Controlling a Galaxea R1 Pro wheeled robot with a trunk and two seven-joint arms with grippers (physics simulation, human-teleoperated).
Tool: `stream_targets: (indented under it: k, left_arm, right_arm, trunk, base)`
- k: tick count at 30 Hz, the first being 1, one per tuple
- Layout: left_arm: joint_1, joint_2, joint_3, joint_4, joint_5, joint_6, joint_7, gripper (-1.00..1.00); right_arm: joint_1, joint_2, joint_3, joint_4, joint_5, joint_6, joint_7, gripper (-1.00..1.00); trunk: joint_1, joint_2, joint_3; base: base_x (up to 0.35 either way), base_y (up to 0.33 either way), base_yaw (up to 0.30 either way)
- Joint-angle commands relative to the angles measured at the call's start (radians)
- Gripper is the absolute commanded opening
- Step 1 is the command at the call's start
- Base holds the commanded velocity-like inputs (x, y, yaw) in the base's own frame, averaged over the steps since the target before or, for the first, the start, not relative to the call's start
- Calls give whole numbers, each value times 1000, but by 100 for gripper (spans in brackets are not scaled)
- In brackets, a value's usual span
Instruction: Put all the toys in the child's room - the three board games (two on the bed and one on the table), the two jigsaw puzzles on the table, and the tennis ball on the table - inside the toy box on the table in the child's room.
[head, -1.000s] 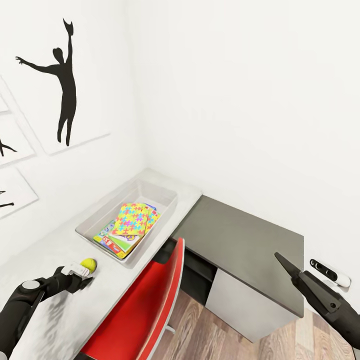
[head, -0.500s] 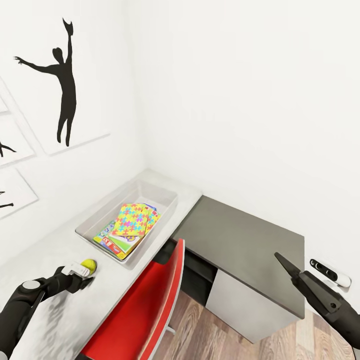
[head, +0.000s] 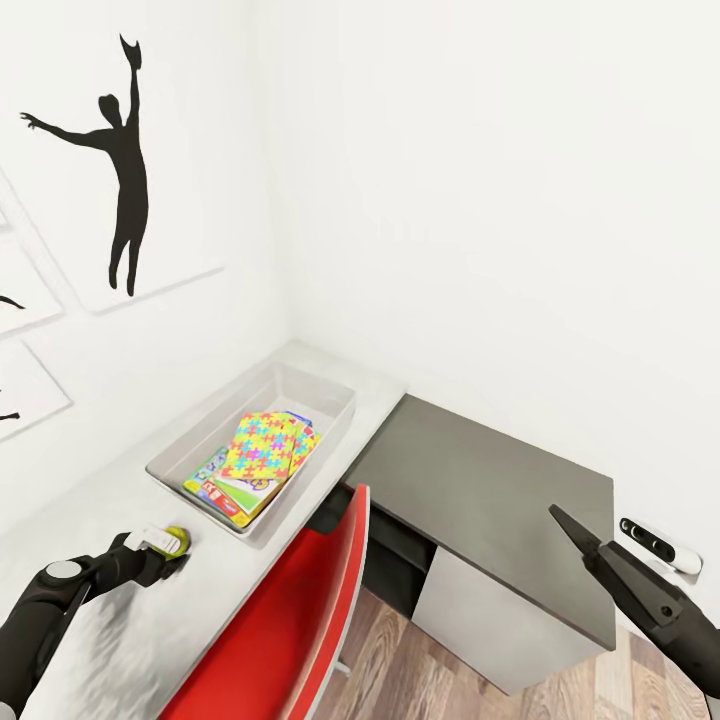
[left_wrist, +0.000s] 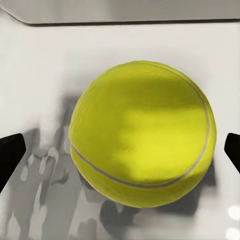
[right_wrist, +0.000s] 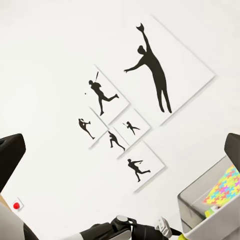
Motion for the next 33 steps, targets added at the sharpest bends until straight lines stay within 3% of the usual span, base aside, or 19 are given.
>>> stream_targets:
  k: [1, 28, 29, 33]
  left_arm:
    - [-1, -1, 2, -2, -5, 6, -7, 100]
    - [-1, -1, 2, -2, -9, 6, -7, 100]
    - [-1, -1, 2, -2, -9, 6, -7, -100]
    - [-1, -2, 1, -2, -10, 6, -7, -100]
  right_arm:
    - [-1, 0, 0, 0, -1, 11, 3, 100]
    - [-1, 2, 0, -1, -2, 9, 3, 100]
    - [-1, 2, 0, -1, -2, 9, 3, 100]
    - [-1, 3, 1, -1, -2, 9, 4, 100]
  trunk:
    - [1, -2, -2]
    - [1, -2, -2]
    - [1, -2, -2]
    - [1, -2, -2]
  base:
    - [2, 0, 0]
    - [13, -7, 0]
    - [0, 0, 0]
    - [0, 0, 0]
